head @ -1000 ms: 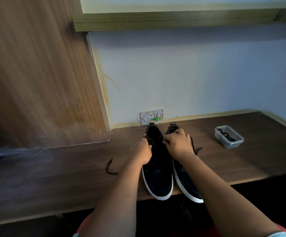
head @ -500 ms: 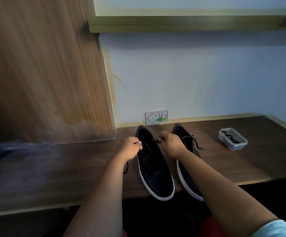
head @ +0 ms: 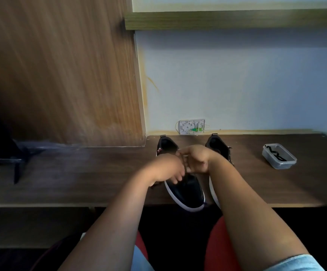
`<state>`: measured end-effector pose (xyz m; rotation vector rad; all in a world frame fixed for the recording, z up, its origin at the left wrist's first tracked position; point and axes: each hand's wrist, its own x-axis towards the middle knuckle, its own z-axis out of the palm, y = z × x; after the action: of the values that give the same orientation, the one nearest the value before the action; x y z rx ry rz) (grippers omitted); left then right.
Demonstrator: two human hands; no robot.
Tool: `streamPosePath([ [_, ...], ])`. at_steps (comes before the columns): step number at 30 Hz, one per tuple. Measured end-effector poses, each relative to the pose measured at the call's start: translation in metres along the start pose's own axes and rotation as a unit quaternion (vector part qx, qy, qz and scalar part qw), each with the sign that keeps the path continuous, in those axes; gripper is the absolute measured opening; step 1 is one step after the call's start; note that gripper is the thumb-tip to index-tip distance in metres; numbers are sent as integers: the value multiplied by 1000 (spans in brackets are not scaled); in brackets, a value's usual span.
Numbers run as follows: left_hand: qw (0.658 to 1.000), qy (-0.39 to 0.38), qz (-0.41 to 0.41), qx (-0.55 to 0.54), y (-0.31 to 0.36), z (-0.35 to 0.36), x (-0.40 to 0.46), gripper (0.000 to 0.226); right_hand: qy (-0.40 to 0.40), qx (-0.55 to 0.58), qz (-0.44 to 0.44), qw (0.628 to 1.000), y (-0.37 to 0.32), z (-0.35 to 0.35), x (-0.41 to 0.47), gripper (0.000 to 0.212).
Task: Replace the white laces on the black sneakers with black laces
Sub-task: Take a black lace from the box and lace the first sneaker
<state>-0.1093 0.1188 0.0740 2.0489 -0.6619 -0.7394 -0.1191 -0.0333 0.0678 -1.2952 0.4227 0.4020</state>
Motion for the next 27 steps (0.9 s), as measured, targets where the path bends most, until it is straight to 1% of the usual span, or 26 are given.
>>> streamPosePath([
  [2,990,-135,-33,33,6,-7,-13,25,11,37,-9,999,12,11,4,27],
  [3,983,-169,-60,37,8,-13,-16,24,35,25,-31,999,18,16,6,25],
  [4,983,-158,-85,27,10,-19,-15,25,74,-28,-69,994,22,18,8,22],
  [5,989,-103,-104,4,10,-24,-12,26,122,-117,-115,979,24,18,8,21],
  [6,992,-15,-118,-30,10,-28,-3,29,165,-218,-159,949,25,16,6,20],
  [7,987,73,-121,-79,8,-30,9,32,197,-314,-193,909,25,15,2,20],
  [8,976,129,-118,-132,7,-30,21,36,210,-396,-216,867,25,14,-1,19],
  [9,968,148,-121,-164,8,-27,30,38,209,-468,-230,827,25,12,-3,19],
  [10,966,144,-130,-170,8,-23,39,36,199,-531,-240,788,26,13,-5,19],
  [11,969,133,-142,-151,7,-18,46,29,183,-572,-253,758,28,13,-5,20],
  [12,972,127,-155,-124,5,-15,52,18,166,-586,-272,745,30,12,-5,19],
  [13,973,123,-165,-105,4,-11,56,8,151,-580,-292,745,33,11,-4,18],
  [14,972,123,-171,-100,2,-10,58,12,140,-569,-308,750,35,10,-4,17],
  [15,970,124,-171,-123,-2,-10,61,18,134,-558,-312,757,36,7,-3,17],
  [17,949,133,-162,-234,-10,-12,63,23,137,-529,-297,783,36,0,-1,20],
  [18,933,144,-154,-292,-15,-13,64,22,156,-508,-288,796,35,-5,1,21],
  [19,916,158,-144,-339,-19,-14,65,18,193,-487,-281,804,35,-10,3,22],
  [21,895,192,-134,-378,-23,-13,67,14,277,-430,-264,818,36,-21,10,25],
  [22,897,202,-132,-371,-23,-12,69,16,302,-401,-244,830,38,-25,13,26],
  [23,905,200,-127,-354,-21,-10,70,19,312,-397,-219,835,40,-28,16,27],
  [24,922,196,-110,-315,-20,-7,71,21,308,-423,-197,829,41,-30,19,29],
  [25,947,195,-80,-241,-20,-6,73,18,298,-480,-175,806,40,-31,21,26],
  [26,970,198,-39,-135,-19,-4,73,13,294,-541,-159,772,36,-28,21,23],
  [27,979,203,2,-17,-19,-2,72,8,297,-587,-165,735,31,-22,19,21],
])
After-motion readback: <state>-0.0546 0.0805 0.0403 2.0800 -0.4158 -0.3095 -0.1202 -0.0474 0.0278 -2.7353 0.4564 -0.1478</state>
